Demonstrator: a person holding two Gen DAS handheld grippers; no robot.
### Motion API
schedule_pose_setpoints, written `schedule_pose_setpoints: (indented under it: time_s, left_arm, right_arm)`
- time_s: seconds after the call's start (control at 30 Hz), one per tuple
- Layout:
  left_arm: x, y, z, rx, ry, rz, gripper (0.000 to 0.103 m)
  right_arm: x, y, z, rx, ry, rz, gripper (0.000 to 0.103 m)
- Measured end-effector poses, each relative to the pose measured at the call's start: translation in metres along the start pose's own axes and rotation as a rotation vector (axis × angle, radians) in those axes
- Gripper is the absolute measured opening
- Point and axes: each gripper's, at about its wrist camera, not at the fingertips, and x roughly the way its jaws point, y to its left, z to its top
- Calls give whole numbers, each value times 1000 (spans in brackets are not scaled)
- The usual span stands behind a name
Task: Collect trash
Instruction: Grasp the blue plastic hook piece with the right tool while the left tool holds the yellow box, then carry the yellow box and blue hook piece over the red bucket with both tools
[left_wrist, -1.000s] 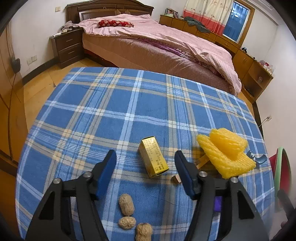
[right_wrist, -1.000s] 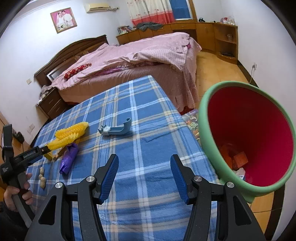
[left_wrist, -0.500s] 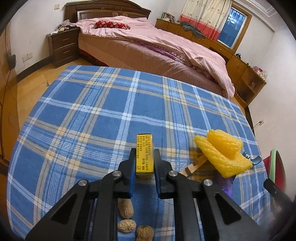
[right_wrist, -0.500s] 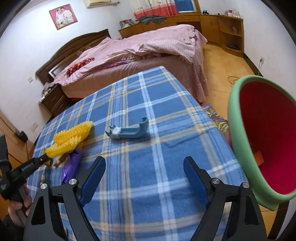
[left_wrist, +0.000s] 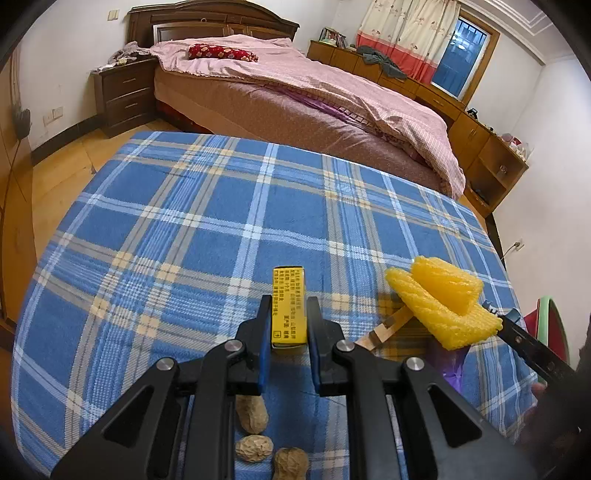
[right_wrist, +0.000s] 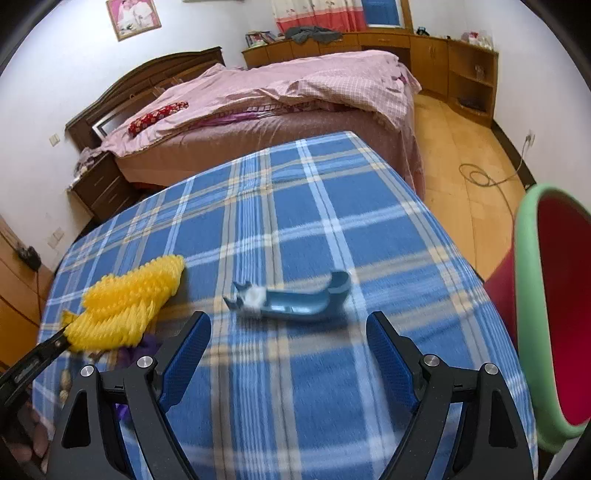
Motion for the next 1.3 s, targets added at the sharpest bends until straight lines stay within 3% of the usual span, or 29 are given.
schedule_pose_setpoints:
  time_s: [0.33,0.43,0.87,1.3]
  left_arm:
    - [2,0,0,3,6,-11,16]
    - [2,-1,0,5,5,-13,16]
    - [-5,-6,0,20,-20,-32,16]
    - [-52,-49,-14,105,-70,-94,16]
  right_arm:
    - [15,10,8,-71,-11,-98,86]
    - [13,8,8,-63,-21,-100,74]
    - [-24,-2,-7,-11,-59,-20,75]
    - [-93,-28,-35,44,-134,27,75]
